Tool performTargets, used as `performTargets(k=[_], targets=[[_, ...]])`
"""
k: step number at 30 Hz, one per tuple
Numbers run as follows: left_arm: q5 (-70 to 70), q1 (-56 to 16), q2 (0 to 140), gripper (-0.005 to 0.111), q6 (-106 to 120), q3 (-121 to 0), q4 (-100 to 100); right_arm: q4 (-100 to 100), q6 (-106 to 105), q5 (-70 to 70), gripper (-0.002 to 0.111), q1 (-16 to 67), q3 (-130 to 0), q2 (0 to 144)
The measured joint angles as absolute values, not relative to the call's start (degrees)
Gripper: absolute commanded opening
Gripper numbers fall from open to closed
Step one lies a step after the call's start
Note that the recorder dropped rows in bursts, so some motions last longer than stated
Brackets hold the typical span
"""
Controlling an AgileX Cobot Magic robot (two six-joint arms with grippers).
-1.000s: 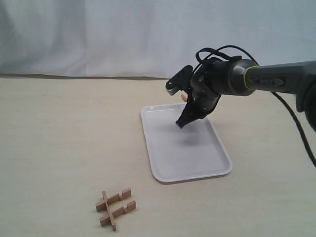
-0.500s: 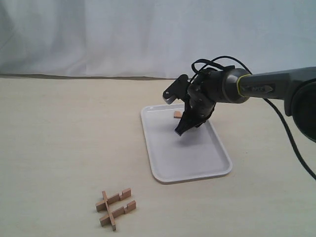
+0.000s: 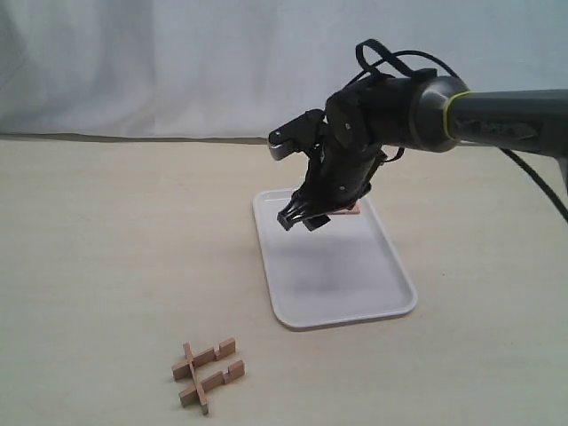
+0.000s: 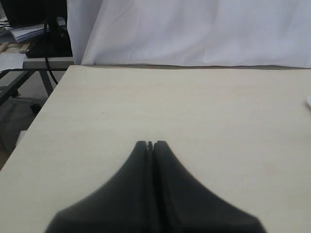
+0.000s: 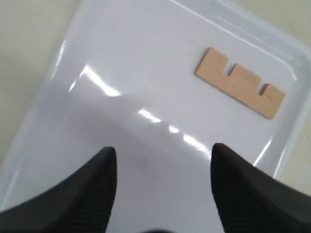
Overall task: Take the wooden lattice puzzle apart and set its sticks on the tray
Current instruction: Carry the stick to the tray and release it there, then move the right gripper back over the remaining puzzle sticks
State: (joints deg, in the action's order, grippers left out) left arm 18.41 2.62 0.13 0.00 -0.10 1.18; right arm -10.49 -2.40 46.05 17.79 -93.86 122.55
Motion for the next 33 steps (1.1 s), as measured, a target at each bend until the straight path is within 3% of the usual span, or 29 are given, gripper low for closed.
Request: performTargets(k=[5, 10, 24, 33], targets=[[18.4, 2.6, 0.1, 0.0, 0.0, -0.1, 1.2, -4.0, -3.0, 52.8, 0.054, 22.6, -93.9, 121.1], [18.4, 2.6, 0.1, 0.0, 0.0, -0.1, 1.2, -2.2, -3.4, 55.0, 0.054, 34.2, -93.9, 121.0], [18.4, 2.6, 0.1, 0.0, 0.0, -0.1, 1.2, -1.7, 3.3, 52.7, 0.054, 36.8, -81.0, 110.9], [18.4, 2.6, 0.1, 0.0, 0.0, -0.1, 1.2, -0.7, 7.5, 50.1, 0.054, 46.8, -75.4, 107.7]])
